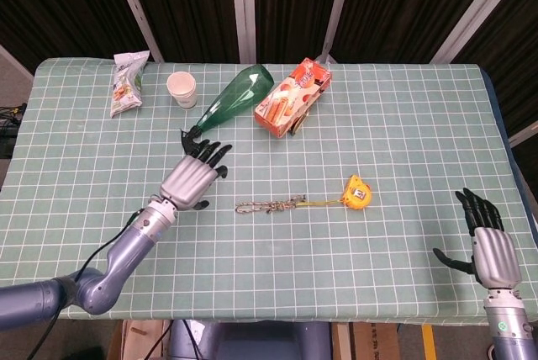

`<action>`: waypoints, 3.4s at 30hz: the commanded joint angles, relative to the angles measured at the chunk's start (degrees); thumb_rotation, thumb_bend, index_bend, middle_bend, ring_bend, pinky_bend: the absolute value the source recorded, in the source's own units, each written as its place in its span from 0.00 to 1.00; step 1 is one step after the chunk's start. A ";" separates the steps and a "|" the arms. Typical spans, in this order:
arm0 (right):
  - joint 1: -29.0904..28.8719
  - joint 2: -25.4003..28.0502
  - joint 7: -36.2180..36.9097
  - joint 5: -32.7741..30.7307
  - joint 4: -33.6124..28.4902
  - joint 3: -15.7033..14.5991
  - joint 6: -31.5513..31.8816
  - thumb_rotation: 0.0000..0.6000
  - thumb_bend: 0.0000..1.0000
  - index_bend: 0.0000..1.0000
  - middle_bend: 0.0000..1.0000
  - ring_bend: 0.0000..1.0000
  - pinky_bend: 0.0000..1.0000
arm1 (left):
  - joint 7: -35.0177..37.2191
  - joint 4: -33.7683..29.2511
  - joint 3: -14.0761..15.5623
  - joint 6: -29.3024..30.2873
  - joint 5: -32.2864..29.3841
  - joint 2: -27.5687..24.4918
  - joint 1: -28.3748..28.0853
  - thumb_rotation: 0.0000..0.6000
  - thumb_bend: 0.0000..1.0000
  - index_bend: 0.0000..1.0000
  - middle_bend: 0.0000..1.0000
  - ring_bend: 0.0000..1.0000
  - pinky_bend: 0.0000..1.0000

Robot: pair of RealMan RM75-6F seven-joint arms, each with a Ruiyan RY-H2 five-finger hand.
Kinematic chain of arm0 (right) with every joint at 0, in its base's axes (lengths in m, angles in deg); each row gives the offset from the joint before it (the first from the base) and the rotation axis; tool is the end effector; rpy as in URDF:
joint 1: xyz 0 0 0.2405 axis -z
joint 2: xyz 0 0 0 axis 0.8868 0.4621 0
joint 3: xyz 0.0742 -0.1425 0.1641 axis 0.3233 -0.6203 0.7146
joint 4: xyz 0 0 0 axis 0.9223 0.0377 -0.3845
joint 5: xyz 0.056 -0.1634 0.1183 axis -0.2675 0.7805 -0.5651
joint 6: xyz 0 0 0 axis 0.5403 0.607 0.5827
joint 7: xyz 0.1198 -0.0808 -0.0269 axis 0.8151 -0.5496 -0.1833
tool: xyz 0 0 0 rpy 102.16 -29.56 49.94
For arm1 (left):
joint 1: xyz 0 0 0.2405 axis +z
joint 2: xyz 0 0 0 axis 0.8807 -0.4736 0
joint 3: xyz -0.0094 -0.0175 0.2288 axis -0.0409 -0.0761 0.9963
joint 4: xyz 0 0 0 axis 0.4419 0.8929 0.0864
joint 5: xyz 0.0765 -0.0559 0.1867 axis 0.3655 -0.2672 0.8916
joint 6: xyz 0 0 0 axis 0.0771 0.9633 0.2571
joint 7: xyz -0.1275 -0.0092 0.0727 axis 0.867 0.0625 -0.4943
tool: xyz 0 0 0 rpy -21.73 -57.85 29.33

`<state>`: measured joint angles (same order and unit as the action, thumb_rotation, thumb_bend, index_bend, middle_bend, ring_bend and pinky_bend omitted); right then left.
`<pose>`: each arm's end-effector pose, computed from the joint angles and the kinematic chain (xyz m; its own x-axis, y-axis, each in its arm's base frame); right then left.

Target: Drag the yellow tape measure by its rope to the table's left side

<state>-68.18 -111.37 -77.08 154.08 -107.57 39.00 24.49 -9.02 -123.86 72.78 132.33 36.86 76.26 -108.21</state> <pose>-0.2811 -0.1949 0.1322 0.1858 -0.0119 0.9825 -0.9813 0.0489 0.1861 -0.0688 0.3284 0.0106 0.6398 0.1236 0.7586 0.6861 -0.5366 -0.4912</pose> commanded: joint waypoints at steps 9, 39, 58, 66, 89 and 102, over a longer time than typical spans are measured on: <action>-0.15 0.67 1.32 -0.89 -0.69 0.19 -1.05 1.00 0.18 0.00 0.00 0.00 0.00 | -3.57 4.47 2.72 -0.26 -5.99 5.90 -5.49 1.00 0.40 0.51 0.00 0.00 0.00; -0.42 1.26 2.13 -2.28 -1.44 0.53 -2.41 1.00 0.18 0.00 0.00 0.00 0.00 | -2.67 11.55 8.20 -0.93 -9.77 12.54 -10.57 1.00 0.47 0.50 0.00 0.00 0.00; -0.39 1.37 2.09 -2.56 -1.60 0.62 -2.50 1.00 0.18 0.00 0.00 0.00 0.00 | -2.09 12.69 9.35 -0.42 -10.29 13.11 -11.19 1.00 0.48 0.51 0.00 0.00 0.00; -0.34 1.38 2.03 -2.57 -1.64 0.60 -2.46 1.00 0.18 0.00 0.00 0.00 0.00 | -1.52 13.36 9.83 -0.21 -9.90 13.64 -11.25 1.00 0.48 0.51 0.00 0.00 0.00; -0.32 1.41 2.24 -2.58 -1.69 0.57 -2.57 1.00 0.18 0.00 0.00 0.00 0.00 | 0.26 15.33 10.13 -0.09 -8.78 14.91 -11.34 1.00 0.49 0.56 0.00 0.00 0.00; -0.25 1.56 2.38 -2.53 -1.72 0.51 -2.57 1.00 0.18 0.00 0.00 0.00 0.00 | 1.33 13.36 10.19 1.95 -6.11 13.08 -10.30 1.00 0.54 0.59 0.01 0.00 0.00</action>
<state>-68.43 -109.80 -74.69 151.55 -109.29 39.51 21.92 -7.97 -110.01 83.00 133.84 30.30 89.79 -118.79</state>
